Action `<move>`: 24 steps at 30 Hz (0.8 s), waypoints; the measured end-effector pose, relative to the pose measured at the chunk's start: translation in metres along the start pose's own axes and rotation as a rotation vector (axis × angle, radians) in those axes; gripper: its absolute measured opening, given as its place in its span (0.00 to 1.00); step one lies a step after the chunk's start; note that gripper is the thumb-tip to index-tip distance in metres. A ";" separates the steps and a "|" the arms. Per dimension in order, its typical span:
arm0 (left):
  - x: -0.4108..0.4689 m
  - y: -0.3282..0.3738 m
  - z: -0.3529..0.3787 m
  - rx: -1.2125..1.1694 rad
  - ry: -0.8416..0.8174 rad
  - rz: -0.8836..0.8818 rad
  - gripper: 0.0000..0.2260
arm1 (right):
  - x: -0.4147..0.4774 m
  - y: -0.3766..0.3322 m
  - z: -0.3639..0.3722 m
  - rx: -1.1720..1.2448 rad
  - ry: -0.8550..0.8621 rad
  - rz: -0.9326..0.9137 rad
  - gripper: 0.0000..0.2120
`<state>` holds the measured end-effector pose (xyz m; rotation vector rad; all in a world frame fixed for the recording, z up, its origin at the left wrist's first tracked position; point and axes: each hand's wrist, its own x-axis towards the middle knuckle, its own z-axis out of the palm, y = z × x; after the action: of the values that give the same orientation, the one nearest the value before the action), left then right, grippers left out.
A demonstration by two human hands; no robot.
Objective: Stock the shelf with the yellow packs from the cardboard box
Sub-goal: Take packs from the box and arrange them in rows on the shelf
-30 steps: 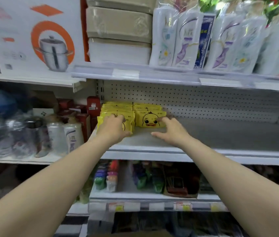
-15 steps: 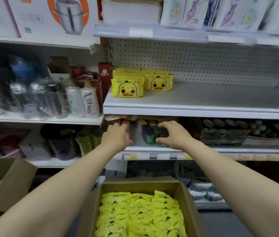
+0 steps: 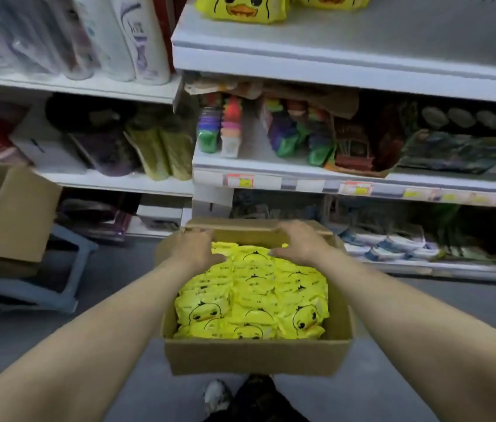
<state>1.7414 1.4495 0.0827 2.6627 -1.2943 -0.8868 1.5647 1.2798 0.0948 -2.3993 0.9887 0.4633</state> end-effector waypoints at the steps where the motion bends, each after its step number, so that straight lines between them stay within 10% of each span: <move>1: 0.002 -0.007 0.016 -0.031 -0.055 -0.026 0.26 | 0.005 0.004 0.016 0.009 -0.044 0.012 0.32; 13: 0.023 -0.063 0.148 -0.206 -0.202 -0.245 0.34 | 0.052 0.055 0.173 0.176 -0.380 0.138 0.26; 24: 0.040 -0.075 0.187 -0.235 -0.057 -0.258 0.34 | 0.083 0.073 0.209 0.255 -0.318 0.130 0.19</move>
<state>1.7176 1.5053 -0.1137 2.6675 -0.8058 -1.0760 1.5431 1.3073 -0.1393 -1.9690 0.9953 0.6968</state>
